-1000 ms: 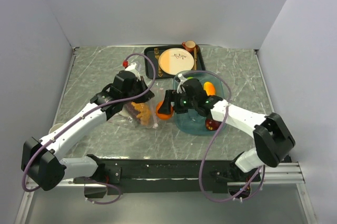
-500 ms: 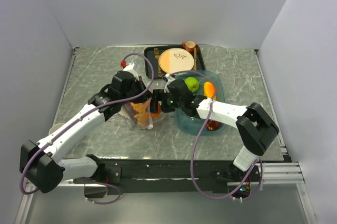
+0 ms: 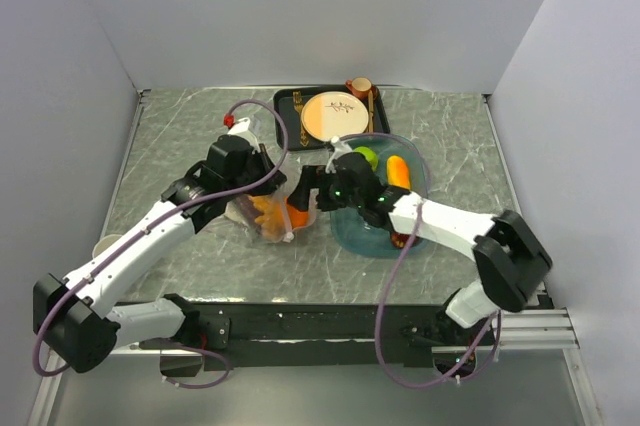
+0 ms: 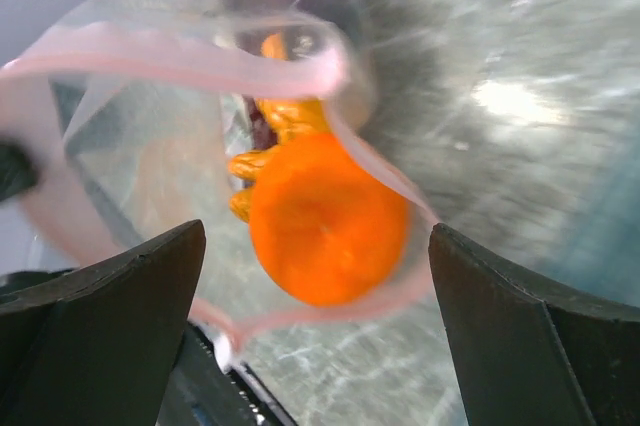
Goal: Place the food in the zip-top bag and seal the zipper
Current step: Place the fake fruit in the zipper food storage bag.
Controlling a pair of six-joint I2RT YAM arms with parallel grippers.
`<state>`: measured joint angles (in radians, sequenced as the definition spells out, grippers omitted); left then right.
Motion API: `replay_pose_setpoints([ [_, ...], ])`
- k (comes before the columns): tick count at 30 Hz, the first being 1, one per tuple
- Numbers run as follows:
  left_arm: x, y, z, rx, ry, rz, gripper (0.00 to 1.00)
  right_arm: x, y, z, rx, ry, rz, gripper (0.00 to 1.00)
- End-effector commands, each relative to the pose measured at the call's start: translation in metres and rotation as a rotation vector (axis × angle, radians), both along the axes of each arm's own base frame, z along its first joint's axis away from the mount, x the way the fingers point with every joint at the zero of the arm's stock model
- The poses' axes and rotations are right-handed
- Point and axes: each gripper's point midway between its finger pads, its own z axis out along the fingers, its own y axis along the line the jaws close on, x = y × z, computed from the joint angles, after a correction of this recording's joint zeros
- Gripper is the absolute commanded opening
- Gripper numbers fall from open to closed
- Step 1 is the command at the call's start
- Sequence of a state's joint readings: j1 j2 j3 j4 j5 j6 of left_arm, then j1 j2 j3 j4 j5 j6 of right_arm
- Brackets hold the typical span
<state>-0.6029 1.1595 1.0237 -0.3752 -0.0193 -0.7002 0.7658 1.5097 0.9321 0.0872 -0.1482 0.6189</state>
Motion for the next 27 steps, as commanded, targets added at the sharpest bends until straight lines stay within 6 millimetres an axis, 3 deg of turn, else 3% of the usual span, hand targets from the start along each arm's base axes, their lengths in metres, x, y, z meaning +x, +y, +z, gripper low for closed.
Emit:
replay_pose_setpoints([
  [1,0.007,0.009,0.044,-0.038,-0.113,0.056,0.01,0.020,-0.045,0.042,-0.049,-0.146,-0.162,1.00],
  [5,0.007,0.015,0.050,-0.031,-0.134,0.075,0.01,0.021,-0.067,0.037,-0.126,-0.135,-0.187,0.97],
  [6,0.007,0.015,0.052,-0.031,-0.138,0.078,0.01,0.019,-0.067,0.034,-0.139,-0.130,-0.169,0.87],
  [9,0.007,0.018,0.055,-0.029,-0.145,0.091,0.01,0.010,-0.056,0.023,-0.123,-0.086,-0.094,0.74],
  [13,0.007,0.026,0.059,-0.021,-0.151,0.127,0.01,-0.002,-0.041,0.011,-0.079,-0.021,-0.020,0.63],
  [15,0.006,0.031,0.061,-0.012,-0.153,0.144,0.01,-0.006,-0.032,0.013,-0.029,-0.009,0.004,0.55],
  [19,0.002,0.039,0.067,-0.014,-0.168,0.169,0.01,-0.006,-0.026,0.005,-0.026,0.021,0.020,0.55],
  [21,0.000,0.041,0.069,-0.013,-0.172,0.172,0.01,-0.003,-0.023,0.000,-0.042,0.027,0.030,0.49],
  [27,-0.001,0.045,0.072,-0.010,-0.180,0.184,0.02,0.002,-0.009,-0.008,-0.052,0.047,0.085,0.49],
])
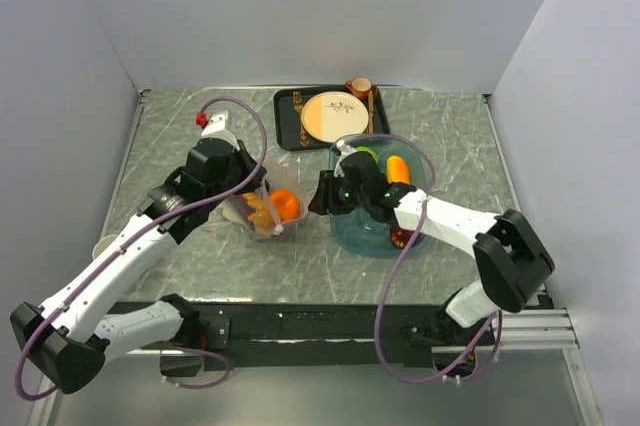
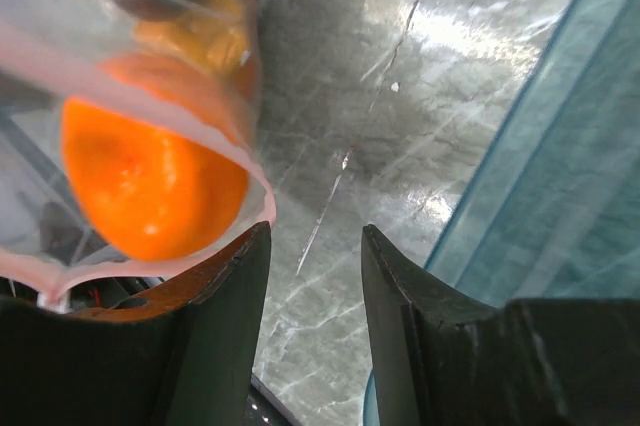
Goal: Place the food in the zip-top bag and seal the zipper
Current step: Place the fake fruit in the zipper food storage bag.
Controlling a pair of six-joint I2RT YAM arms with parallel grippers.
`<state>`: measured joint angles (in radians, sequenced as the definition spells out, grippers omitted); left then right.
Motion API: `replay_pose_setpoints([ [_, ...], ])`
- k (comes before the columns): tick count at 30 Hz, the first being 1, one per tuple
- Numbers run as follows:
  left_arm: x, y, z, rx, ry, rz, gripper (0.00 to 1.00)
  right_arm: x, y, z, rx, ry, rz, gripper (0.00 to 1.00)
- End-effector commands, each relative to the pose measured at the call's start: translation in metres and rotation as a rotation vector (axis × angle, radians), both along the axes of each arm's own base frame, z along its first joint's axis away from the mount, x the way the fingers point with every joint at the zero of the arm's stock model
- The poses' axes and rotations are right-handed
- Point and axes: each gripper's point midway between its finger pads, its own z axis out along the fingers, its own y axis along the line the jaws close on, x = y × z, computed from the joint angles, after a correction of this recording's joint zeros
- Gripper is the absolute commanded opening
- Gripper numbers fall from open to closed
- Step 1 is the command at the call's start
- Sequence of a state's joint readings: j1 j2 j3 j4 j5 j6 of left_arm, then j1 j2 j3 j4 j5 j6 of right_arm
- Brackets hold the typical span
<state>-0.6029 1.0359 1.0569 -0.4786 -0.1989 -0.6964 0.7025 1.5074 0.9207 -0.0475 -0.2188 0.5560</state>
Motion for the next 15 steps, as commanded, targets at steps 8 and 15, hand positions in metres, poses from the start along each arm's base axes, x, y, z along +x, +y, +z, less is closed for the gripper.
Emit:
replay_pose_setpoints([
  [8,0.003,0.005,0.040,-0.043,-0.097,0.027,0.02,0.006,0.024,0.021,0.081,-0.019,0.055,0.50],
  [15,0.003,0.000,0.034,-0.056,-0.080,0.007,0.01,0.005,0.025,0.038,0.141,-0.055,0.048,0.51],
])
